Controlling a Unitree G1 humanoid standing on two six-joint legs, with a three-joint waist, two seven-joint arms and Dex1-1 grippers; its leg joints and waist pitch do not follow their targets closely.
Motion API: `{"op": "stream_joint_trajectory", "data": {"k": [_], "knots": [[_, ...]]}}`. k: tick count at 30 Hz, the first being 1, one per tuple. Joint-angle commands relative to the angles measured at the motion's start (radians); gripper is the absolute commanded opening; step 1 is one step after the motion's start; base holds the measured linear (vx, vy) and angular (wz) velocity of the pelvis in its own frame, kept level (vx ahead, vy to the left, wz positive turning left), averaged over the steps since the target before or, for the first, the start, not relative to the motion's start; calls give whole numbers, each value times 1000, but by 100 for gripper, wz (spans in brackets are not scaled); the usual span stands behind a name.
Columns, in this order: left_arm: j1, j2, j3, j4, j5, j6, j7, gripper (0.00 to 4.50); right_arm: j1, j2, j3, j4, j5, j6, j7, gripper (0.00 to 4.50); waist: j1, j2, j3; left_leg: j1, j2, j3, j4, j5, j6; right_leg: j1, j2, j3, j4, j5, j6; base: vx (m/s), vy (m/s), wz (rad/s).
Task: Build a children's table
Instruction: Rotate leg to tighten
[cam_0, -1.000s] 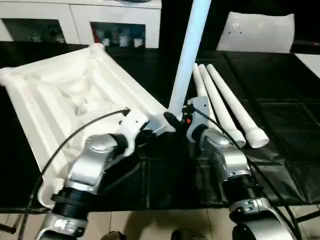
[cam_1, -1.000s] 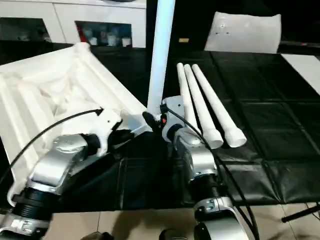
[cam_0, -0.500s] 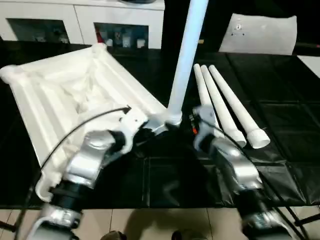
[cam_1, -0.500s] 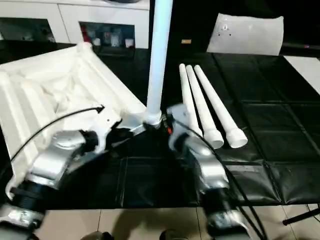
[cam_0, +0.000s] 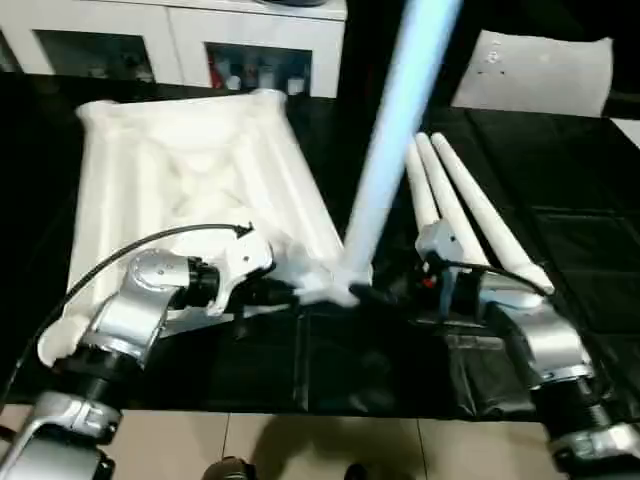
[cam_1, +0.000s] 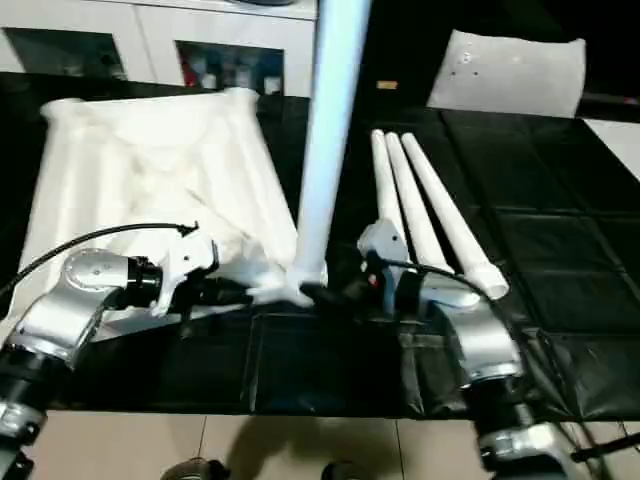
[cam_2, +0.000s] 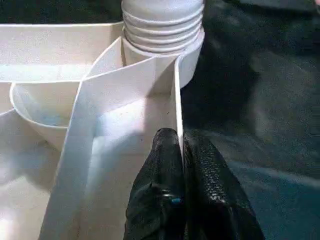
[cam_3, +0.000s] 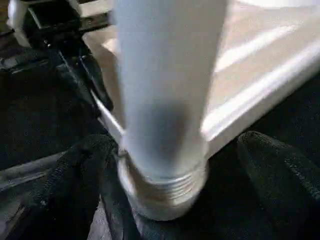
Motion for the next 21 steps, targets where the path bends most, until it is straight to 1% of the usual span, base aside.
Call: {"op": "stream_joint_trajectory", "data": {"k": [1,2,4,6,7,8,9,10,13,14,15,17,21], "knots": [[-18,-3,-50,7,8,-33,-63,0,-17,-10,35,27,-21,-29,47,441,-5,4,-64,28,37,-8,-65,-199,55,38,-64,33,-70,-183,-236,0,0,0],[-21,-1,-53,13,8,-38,-71,0,-25,-8,47,41,-26,-39,55,441,-4,4,-64,29,38,-8,-65,-200,53,37,-62,32,-70,-181,-236,0,0,0],[-28,4,-61,24,11,-56,-85,0,-40,-1,60,65,-36,-47,65,441,-6,-2,-66,26,37,-7,-64,-177,55,40,-61,31,-65,-146,-244,0,0,0],[-30,6,-63,30,11,-64,-90,0,-45,3,63,72,-38,-48,70,414,-3,0,-67,26,37,-7,-62,-161,62,41,-62,32,-61,-121,-249,0,0,0],[-32,8,-65,33,10,-69,-97,0,-48,8,65,74,-33,-43,81,414,-4,-4,-68,25,37,-6,-62,-157,65,42,-61,31,-61,-114,-250,0,0,0],[-34,11,-66,38,8,-75,-106,0,-52,12,67,74,-26,-37,98,414,-2,-3,-69,25,37,-7,-61,-153,70,44,-61,31,-59,-104,-252,0,0,0],[-35,13,-66,40,7,-78,-110,0,-53,13,69,74,-24,-36,105,403,-2,-3,-68,25,38,-7,-62,-148,73,43,-61,30,-58,-97,-254,0,0,0],[-35,14,-67,42,7,-80,-114,0,-54,13,72,74,-22,-32,115,393,-3,-4,-67,24,38,-6,-62,-148,75,43,-62,30,-58,-96,-255,0,0,0],[-40,17,-69,54,6,-92,-124,0,-56,11,79,79,-16,-33,129,369,-2,-3,-66,26,39,-6,-63,-157,72,42,-62,30,-59,-112,-256,0,0,0],[-42,18,-70,59,6,-96,-127,0,-58,11,81,82,-13,-34,133,349,-1,-3,-66,26,38,-6,-62,-159,70,42,-62,30,-60,-117,-255,0,0,0],[-46,18,-71,69,5,-104,-133,0,-62,10,84,92,-11,-41,139,349,-2,-3,-66,27,38,-6,-62,-164,68,41,-62,30,-61,-127,-256,0,0,0],[-51,19,-72,79,4,-113,-138,0,-66,10,88,109,-9,-53,153,324,-1,-4,-65,26,38,-5,-62,-170,64,41,-63,31,-62,-137,-255,0,0,0],[-55,20,-74,90,3,-123,-142,0,-68,15,83,119,-9,-55,165,311,-1,-4,-66,26,39,-6,-62,-165,64,41,-63,31,-59,-126,-256,0,0,0]]}}
